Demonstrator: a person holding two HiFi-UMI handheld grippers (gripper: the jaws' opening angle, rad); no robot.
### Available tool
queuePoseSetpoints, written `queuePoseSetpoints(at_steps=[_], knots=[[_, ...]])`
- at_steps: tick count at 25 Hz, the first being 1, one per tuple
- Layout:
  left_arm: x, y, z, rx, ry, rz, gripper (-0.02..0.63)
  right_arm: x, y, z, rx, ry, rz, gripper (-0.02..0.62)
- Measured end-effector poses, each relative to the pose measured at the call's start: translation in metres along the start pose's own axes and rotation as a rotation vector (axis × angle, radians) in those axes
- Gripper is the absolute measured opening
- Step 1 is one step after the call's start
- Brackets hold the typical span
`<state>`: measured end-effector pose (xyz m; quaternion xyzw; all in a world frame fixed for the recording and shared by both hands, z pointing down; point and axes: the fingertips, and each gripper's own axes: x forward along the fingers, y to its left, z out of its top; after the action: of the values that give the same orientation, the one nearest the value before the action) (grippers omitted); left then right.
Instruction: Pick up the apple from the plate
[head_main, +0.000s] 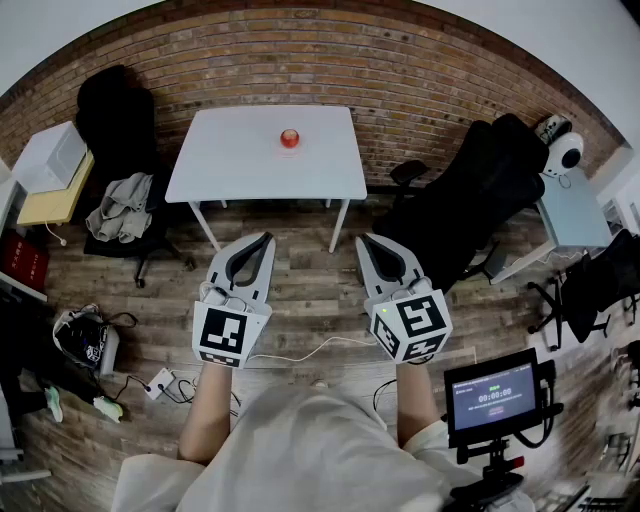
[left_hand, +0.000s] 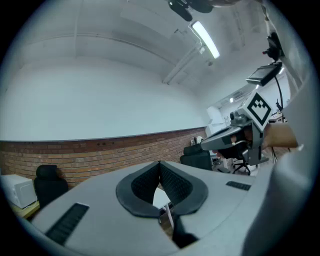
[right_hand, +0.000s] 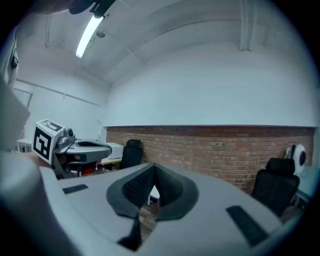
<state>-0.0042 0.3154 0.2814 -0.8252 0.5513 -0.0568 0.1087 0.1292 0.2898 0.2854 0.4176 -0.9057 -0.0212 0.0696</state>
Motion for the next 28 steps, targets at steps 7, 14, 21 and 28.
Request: queuePoseSetpoints(at_steps=[7, 14, 21, 28], knots=[[-0.004, -0.002, -0.001, -0.004, 0.009, -0.004, 0.006, -0.004, 0.004, 0.008, 0.088, -0.07, 0.066, 0.002], [-0.015, -0.012, -0.007, 0.0, 0.033, 0.007, 0.006, -0.013, -0.003, 0.006, 0.153, -0.1, 0.041, 0.003], [-0.019, -0.029, -0.009, -0.004, 0.05, 0.022, 0.006, -0.028, -0.005, 0.0, 0.22, -0.082, 0.111, 0.002], [-0.009, -0.047, -0.007, -0.008, 0.072, 0.043, 0.006, -0.042, -0.028, -0.004, 0.18, -0.061, 0.122, 0.002]])
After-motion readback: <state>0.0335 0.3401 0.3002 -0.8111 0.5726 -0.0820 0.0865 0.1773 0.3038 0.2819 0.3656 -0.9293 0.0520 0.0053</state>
